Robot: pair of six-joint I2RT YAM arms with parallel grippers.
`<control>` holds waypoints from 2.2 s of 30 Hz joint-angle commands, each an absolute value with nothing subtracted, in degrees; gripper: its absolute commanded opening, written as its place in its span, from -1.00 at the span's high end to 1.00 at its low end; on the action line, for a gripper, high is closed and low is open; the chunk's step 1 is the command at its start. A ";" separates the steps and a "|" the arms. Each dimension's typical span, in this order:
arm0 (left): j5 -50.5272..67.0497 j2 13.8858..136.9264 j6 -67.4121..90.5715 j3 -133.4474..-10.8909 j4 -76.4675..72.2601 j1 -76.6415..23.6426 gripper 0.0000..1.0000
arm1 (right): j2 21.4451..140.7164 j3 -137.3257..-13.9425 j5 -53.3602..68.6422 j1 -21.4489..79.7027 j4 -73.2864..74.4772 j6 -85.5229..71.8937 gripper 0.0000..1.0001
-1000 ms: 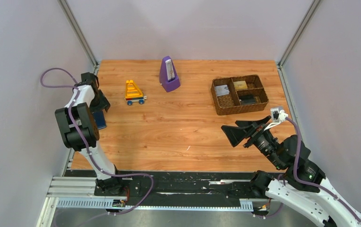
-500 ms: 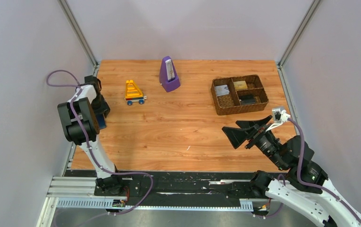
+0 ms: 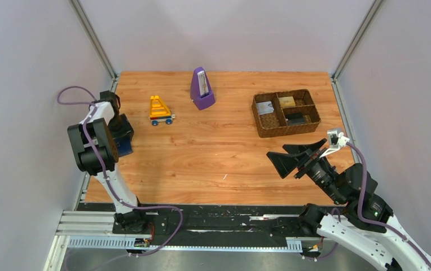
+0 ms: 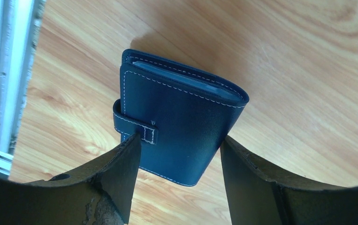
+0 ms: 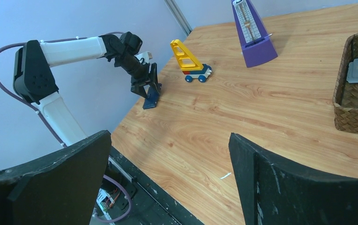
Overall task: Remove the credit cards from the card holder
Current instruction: Move the card holder to the center of the board.
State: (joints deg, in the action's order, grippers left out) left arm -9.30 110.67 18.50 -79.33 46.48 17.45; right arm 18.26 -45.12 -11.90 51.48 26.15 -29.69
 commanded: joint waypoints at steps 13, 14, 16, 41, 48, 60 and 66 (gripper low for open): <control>1.69 98.82 22.84 -62.91 46.37 4.68 -0.33 | 16.06 -45.16 -11.09 51.41 27.45 -32.23 -0.98; -0.33 98.05 23.33 -61.94 46.46 1.92 -0.32 | 15.87 -45.20 -11.30 51.42 27.70 -32.25 -0.98; -3.00 97.70 25.53 -61.09 47.06 -3.70 -0.32 | 15.34 -45.01 -11.96 51.39 28.16 -32.19 -0.98; -0.65 88.16 36.65 -57.20 40.23 -37.49 -0.26 | 17.55 -41.09 -15.53 51.37 30.74 -36.46 -0.96; -7.82 92.01 33.54 -61.64 43.32 -45.68 -0.29 | 18.64 -41.02 -16.21 51.39 30.67 -37.25 -0.95; -19.00 103.67 34.73 -69.15 50.46 -54.38 -0.32 | 16.66 -41.40 -16.23 51.40 31.56 -37.30 -0.96; -20.90 106.46 34.87 -69.17 50.79 -54.82 -0.12 | 14.83 -41.30 -17.12 51.39 32.59 -37.54 -0.95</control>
State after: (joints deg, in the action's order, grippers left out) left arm -18.06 104.33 34.13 -68.47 50.04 -54.65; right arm 16.16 -41.06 -15.94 51.48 32.49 -36.71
